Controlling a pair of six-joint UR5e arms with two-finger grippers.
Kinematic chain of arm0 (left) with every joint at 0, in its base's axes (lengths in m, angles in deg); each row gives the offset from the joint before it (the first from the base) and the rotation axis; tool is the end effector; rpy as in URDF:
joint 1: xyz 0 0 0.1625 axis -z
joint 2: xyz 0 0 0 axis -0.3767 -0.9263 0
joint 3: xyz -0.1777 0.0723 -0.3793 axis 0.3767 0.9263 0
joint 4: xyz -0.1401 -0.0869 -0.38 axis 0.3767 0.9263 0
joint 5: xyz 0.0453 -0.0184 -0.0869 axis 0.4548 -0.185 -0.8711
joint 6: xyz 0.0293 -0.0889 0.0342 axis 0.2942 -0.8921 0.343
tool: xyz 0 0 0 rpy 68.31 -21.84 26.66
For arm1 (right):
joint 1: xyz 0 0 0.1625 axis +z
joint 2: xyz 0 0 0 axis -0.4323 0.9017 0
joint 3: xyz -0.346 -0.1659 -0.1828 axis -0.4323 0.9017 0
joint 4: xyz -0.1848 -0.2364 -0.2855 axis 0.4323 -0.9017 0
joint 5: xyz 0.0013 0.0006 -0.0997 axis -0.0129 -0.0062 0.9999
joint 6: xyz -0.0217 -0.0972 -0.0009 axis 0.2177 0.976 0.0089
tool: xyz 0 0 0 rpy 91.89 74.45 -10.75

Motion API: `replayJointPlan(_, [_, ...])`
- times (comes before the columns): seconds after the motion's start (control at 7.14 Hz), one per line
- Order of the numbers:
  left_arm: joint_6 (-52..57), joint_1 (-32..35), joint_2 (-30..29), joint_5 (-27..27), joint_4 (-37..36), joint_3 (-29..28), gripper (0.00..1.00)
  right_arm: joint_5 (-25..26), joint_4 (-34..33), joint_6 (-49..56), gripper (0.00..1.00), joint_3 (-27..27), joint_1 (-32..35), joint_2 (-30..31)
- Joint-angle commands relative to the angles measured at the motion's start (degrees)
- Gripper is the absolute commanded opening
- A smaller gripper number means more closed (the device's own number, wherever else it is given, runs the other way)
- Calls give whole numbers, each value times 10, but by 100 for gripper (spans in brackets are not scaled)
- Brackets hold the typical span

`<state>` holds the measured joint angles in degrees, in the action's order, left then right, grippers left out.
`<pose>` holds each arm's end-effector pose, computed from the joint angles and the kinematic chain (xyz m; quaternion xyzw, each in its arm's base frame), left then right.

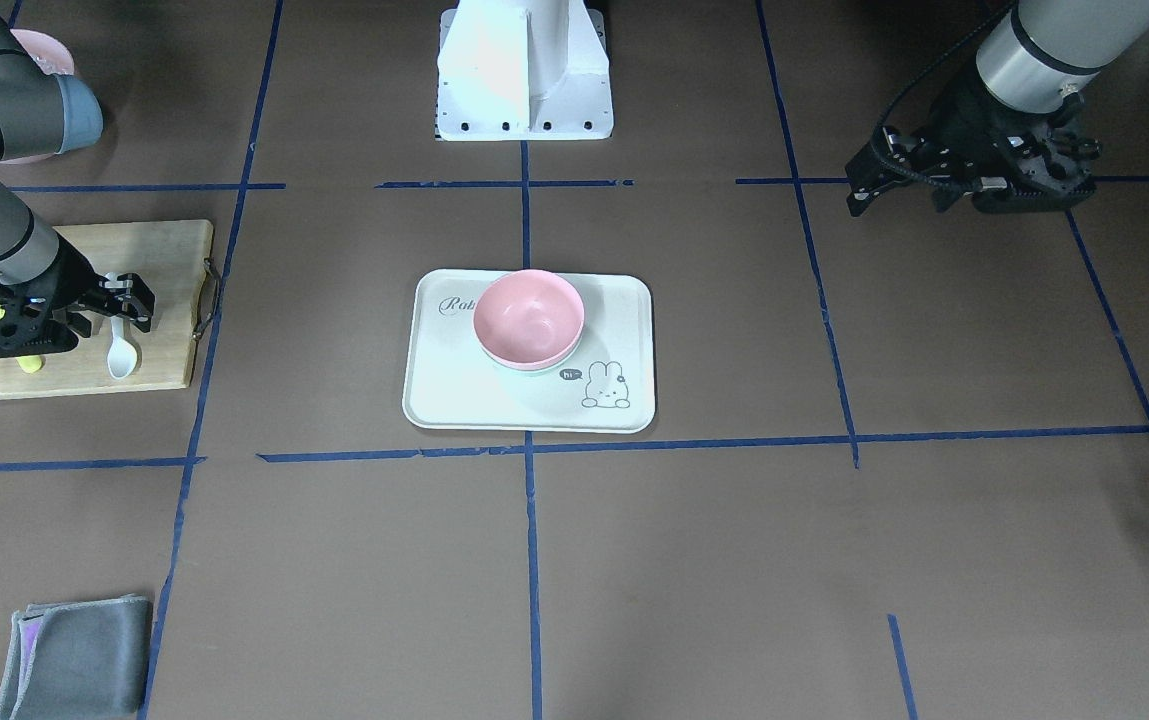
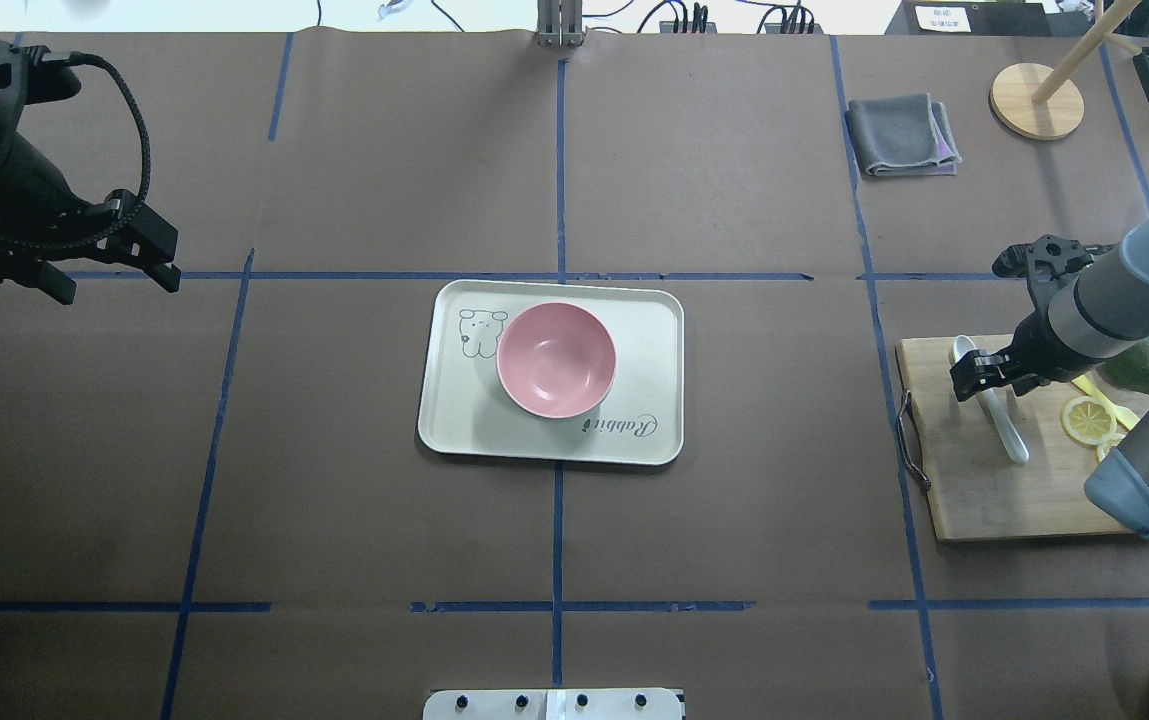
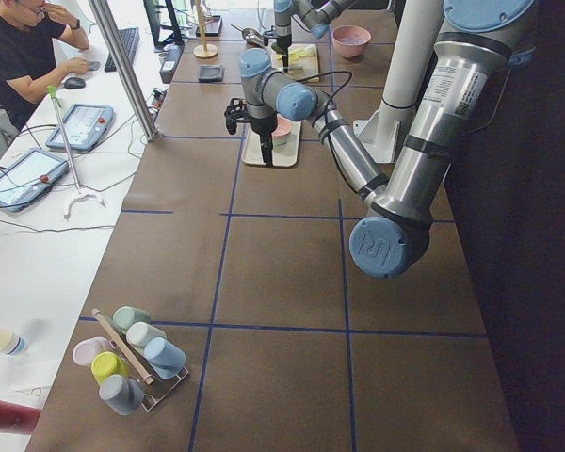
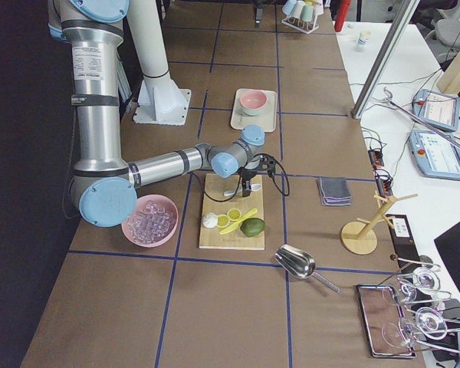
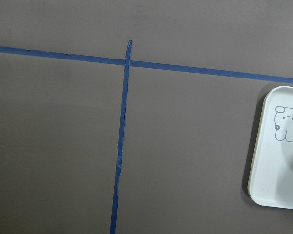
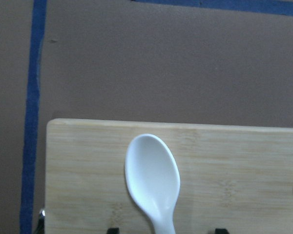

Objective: Stack pink bowl on green and place spoon
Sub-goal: 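Close the right gripper on the white spoon's handle on the board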

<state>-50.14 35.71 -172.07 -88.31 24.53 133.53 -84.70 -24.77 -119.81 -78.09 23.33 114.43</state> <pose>0.2176 -0.4695 0.2766 -0.0397 0.4268 -0.0345 0.9028 -0.2828 -0.4453 0.5400 -0.0061 -0.3679 -0.0430 0.9289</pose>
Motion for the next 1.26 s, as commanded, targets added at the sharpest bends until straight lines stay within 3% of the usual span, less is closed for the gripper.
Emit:
replayJointPlan(0.0, [0, 2, 0, 0, 0, 0, 100, -1, -1, -1, 62, 1, 0, 0])
replayJointPlan(0.28, [0, 5, 0, -1, -4, 0, 100, -1, -1, 0, 19, 1, 0, 2])
replayJointPlan(0.42, [0, 5, 0, -1, -5, 0, 100, -1, 0, 0, 3, -2, 1, 2])
replayJointPlan(0.84, [-1, 5, 1, -1, -5, -1, 100, -1, 0, -1, 0, -11, 2, 2])
replayJointPlan(0.98, [0, 5, 1, -1, -5, 0, 100, -13, -21, -4, 0, -53, 4, 6])
replayJointPlan(1.12, [0, 5, 2, 0, -4, 0, 100, -30, -105, -6, 0, -110, 20, 0])
